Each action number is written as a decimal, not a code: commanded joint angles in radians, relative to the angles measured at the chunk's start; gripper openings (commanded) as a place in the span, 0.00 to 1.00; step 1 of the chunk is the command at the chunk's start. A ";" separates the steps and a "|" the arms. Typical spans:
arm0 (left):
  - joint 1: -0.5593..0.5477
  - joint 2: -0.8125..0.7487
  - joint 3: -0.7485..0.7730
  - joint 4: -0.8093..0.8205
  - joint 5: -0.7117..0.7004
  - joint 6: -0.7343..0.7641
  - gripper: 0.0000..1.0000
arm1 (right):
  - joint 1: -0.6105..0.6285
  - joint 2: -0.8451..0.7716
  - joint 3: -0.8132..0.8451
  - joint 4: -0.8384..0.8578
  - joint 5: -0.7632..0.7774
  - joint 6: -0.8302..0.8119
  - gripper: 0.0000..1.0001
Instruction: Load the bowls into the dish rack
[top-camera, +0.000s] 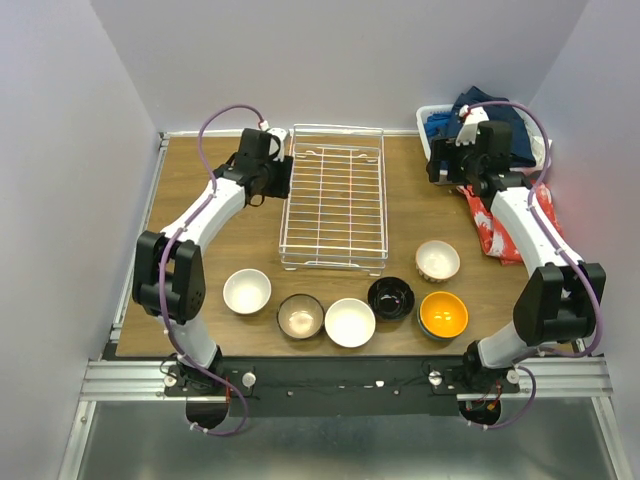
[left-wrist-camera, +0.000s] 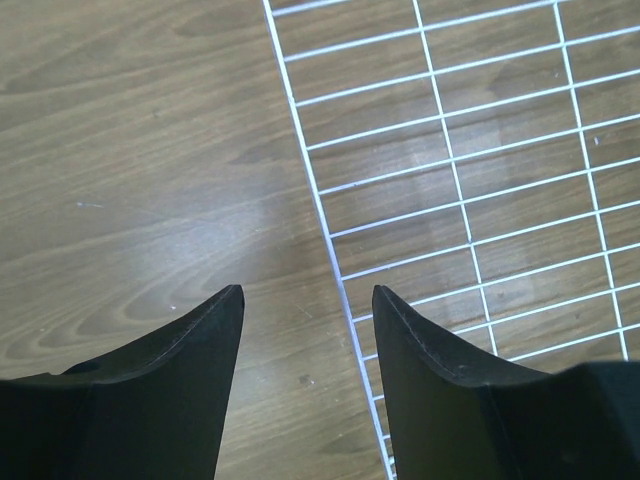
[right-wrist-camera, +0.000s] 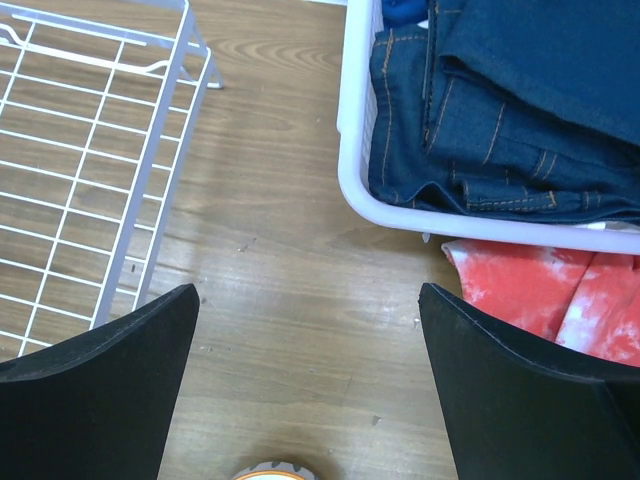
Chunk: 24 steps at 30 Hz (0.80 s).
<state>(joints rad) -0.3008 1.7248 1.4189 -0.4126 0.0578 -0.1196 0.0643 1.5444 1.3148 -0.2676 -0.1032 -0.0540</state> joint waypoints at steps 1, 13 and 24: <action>-0.001 0.042 0.043 0.009 0.068 -0.018 0.63 | 0.000 -0.020 -0.028 0.018 -0.015 0.000 0.99; -0.020 0.133 0.097 -0.002 0.010 0.057 0.50 | 0.002 -0.014 -0.020 0.033 -0.026 0.014 0.99; -0.023 0.197 0.158 -0.018 -0.012 0.080 0.32 | 0.002 -0.021 -0.058 0.068 -0.003 0.014 0.99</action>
<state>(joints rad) -0.3168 1.8965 1.5116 -0.4160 0.0658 -0.0635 0.0643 1.5444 1.2888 -0.2325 -0.1089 -0.0525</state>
